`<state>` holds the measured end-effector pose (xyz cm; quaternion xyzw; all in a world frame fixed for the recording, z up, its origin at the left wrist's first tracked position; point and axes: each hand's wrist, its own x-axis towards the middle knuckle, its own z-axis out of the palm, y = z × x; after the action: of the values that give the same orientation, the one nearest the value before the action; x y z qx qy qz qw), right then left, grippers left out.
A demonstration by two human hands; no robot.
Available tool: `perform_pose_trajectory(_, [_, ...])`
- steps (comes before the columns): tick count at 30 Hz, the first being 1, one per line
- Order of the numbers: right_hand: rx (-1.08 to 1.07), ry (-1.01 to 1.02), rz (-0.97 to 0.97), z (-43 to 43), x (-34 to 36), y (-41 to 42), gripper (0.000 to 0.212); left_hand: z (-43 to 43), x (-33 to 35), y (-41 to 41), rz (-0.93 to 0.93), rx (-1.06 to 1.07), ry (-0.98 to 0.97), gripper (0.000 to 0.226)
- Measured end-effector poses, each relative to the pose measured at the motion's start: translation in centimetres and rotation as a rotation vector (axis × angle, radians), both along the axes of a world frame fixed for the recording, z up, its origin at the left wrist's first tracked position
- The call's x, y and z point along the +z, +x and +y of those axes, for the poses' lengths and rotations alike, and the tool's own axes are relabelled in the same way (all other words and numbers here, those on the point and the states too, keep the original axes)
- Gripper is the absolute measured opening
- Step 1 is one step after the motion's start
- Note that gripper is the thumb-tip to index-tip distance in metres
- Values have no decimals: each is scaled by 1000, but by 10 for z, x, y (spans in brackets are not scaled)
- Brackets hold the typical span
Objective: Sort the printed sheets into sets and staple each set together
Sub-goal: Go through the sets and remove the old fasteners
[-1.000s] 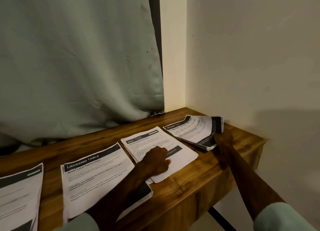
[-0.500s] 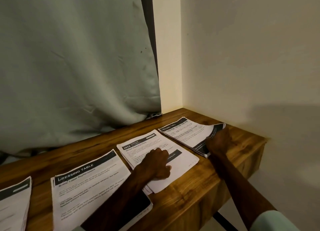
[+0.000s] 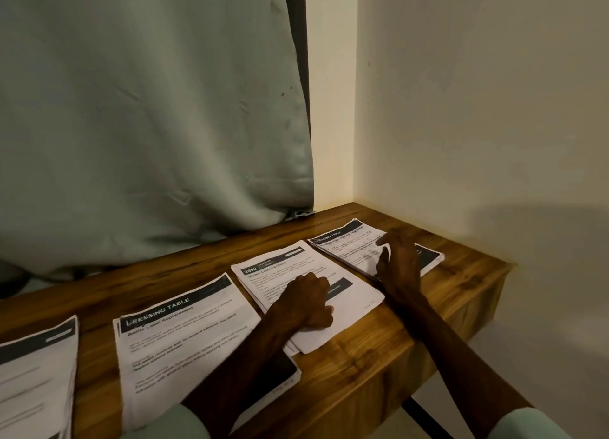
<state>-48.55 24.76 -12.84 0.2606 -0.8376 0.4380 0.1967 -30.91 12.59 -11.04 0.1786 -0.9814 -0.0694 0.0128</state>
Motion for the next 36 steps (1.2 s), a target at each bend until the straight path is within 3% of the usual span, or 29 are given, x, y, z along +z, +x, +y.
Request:
perform_pose_trajectory(5, [199,-93,101,-20,-6,54,15,2,-3,2,25,23,17,47])
perform_pose_trajectory(10, [379,-85,82,-19,-12,113,19,11,0,15,100,16,111,39])
perform_pose_trajectory(13, [382,-171,35,-14,-14,143,24,8,7,34,216,58,220,46])
perform_pose_trajectory(16, [332,-216,-12,-15,-13,163,24,-4,13,55,339,140,152,46])
perform_pose_trajectory(23, [370,127,-76,-26,-26,170,9,-45,-2,123,362,204,95,14])
perform_pose_trajectory(29, [456,219,24,-9,-30,167,20,-40,-32,138,269,140,31,38])
perform_pose_trajectory(36, [425,350,60,-16,-42,175,42,-37,-44,135,279,97,-125,38])
